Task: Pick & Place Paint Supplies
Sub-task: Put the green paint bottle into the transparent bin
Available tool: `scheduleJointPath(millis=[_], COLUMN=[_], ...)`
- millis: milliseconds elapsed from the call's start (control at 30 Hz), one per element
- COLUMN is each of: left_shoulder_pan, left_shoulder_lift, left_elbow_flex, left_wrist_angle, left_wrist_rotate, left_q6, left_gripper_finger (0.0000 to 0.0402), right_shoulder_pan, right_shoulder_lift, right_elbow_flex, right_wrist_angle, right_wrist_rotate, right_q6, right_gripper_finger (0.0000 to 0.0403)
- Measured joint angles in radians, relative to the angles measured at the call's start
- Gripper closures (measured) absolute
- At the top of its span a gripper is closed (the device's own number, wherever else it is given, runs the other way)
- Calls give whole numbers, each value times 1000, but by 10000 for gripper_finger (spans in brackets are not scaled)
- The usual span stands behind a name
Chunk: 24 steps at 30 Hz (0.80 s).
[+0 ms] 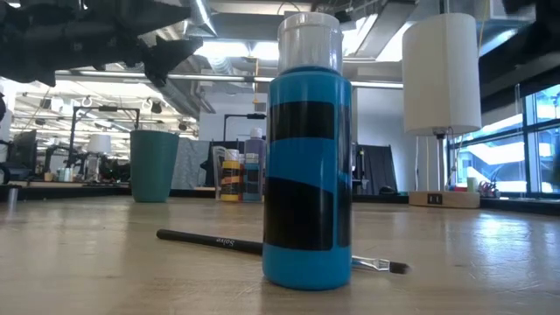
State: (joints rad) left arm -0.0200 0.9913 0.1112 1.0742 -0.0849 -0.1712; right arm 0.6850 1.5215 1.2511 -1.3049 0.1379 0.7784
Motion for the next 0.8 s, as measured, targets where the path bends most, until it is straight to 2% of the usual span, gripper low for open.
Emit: scheduleJointPath(millis=[133,300,533,800], left_shoulder_pan=[0,0,0,0], left_shoulder_lift=[0,0,0,0], left_elbow_flex=[0,0,0,0], left_wrist_angle=[-38,-54,-54,-54], left_wrist_rotate=[0,0,0,0], left_q6=[0,0,0,0], left_gripper_finger=[125,125,125,127], right_shoulder_pan=[-62,-183,-371,-537], right_shoulder_lift=[0,-1,34,196], right_elbow_flex=[147,305,466,634], right_wrist_angle=[-40,-40,-30,-12], right_wrist_rotate=[69,105,98,57], right_q6=[-93,-232,-433,-702], right_gripper_finger=[290,290,290,290])
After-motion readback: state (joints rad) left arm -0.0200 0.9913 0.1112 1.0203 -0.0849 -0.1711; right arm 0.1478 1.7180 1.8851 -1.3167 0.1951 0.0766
